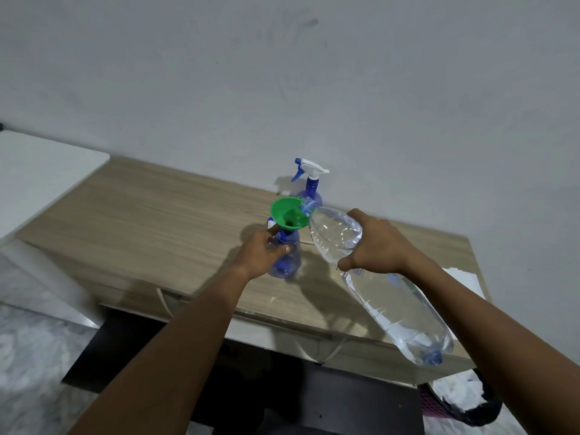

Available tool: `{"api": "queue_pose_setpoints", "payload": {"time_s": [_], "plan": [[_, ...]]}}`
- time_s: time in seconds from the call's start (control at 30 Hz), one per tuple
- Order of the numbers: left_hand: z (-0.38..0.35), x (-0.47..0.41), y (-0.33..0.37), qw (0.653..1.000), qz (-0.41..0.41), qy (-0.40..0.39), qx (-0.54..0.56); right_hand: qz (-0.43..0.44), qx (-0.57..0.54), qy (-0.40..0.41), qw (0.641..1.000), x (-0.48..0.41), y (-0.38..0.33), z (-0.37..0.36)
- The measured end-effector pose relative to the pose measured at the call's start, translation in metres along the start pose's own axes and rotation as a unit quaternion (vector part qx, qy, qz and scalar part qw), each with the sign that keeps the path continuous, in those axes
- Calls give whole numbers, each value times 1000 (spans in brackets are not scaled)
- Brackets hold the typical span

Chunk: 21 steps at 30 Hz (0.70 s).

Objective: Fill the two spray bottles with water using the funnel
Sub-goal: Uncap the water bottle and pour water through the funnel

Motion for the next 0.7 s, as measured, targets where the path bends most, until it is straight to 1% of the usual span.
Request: {"api": "queue_pose_setpoints", "payload": {"time_s": [0.4,0.7], "plan": [[-2,-2,-3,1000,5,7,18,4,23,-9,1000,4,-6,1],[-3,-4,-8,1000,2,6,10,7,30,-10,999,6,-6,3]]}}
Point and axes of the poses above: each hand's wrist, its own x-axis away from the middle knuckle, its own z-axis out of the back of the hand, y = z × x, the point moved 1 cm from there along -x, towards the middle knuckle, and after that the axes turned 13 degrees about -x, right-handed, at the moved point
